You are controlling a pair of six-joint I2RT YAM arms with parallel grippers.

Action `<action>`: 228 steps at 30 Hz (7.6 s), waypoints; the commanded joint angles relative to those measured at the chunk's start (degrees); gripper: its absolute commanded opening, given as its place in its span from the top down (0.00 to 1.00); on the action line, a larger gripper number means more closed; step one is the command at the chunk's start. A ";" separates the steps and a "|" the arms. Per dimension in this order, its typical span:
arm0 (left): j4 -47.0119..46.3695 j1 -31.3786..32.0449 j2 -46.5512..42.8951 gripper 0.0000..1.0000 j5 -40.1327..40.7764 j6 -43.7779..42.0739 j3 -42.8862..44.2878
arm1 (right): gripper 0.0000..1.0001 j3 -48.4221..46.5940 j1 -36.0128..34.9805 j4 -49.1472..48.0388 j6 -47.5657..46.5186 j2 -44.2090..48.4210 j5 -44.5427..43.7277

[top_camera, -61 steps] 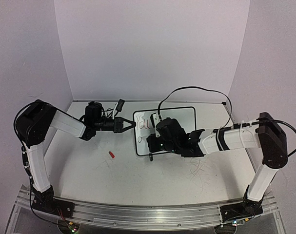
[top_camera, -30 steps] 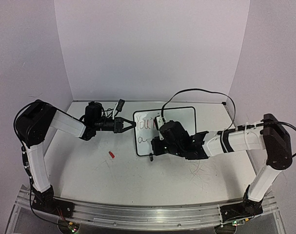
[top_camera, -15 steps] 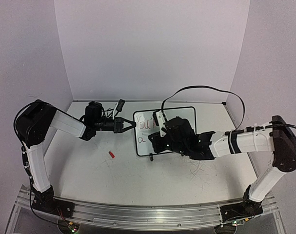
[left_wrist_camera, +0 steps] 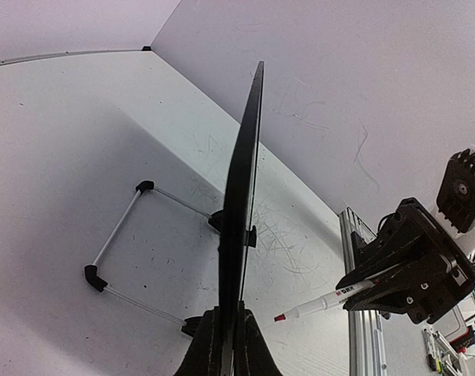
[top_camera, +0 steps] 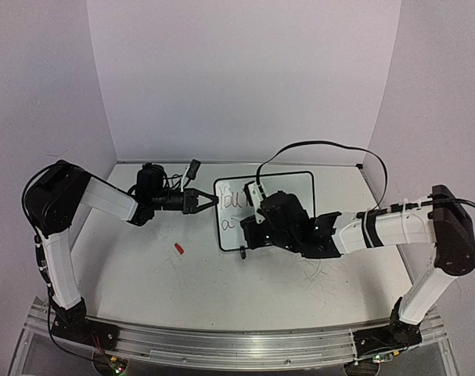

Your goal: Write a sentence on the whiteboard

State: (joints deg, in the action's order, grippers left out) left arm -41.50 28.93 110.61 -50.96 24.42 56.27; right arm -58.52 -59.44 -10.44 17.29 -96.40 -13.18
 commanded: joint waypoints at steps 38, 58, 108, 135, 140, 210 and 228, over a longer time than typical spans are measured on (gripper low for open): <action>1.45 1.32 -2.02 1.00 -1.48 -0.98 1.75 | 1.00 -4.29 0.13 1.49 -0.08 -3.92 -4.59; 1.51 1.31 -2.08 1.00 -1.39 -1.22 1.79 | 1.00 -5.66 0.29 2.78 0.65 -5.23 -5.60; 1.88 1.40 -2.00 1.00 -1.44 -1.37 1.78 | 1.00 -4.48 1.14 1.24 2.57 -4.15 -5.83; 1.91 1.48 -1.98 1.00 -1.39 -1.39 1.82 | 1.00 -0.99 1.61 1.30 5.15 -0.89 -7.63; 2.02 1.49 -1.80 1.00 -1.38 -1.39 1.91 | 1.00 0.49 1.36 1.73 6.23 -1.21 -5.97; 2.30 1.74 -2.01 1.00 -1.27 -1.57 1.89 | 1.00 2.22 1.14 4.58 10.59 -1.74 -6.59; 2.47 1.75 -1.98 1.00 -1.20 -1.66 1.98 | 1.00 1.87 1.00 5.87 10.63 -0.73 -7.70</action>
State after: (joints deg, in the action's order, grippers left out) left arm -40.42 28.99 110.61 -50.76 23.79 56.66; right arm -56.69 -58.83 -6.38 27.77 -98.43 -19.21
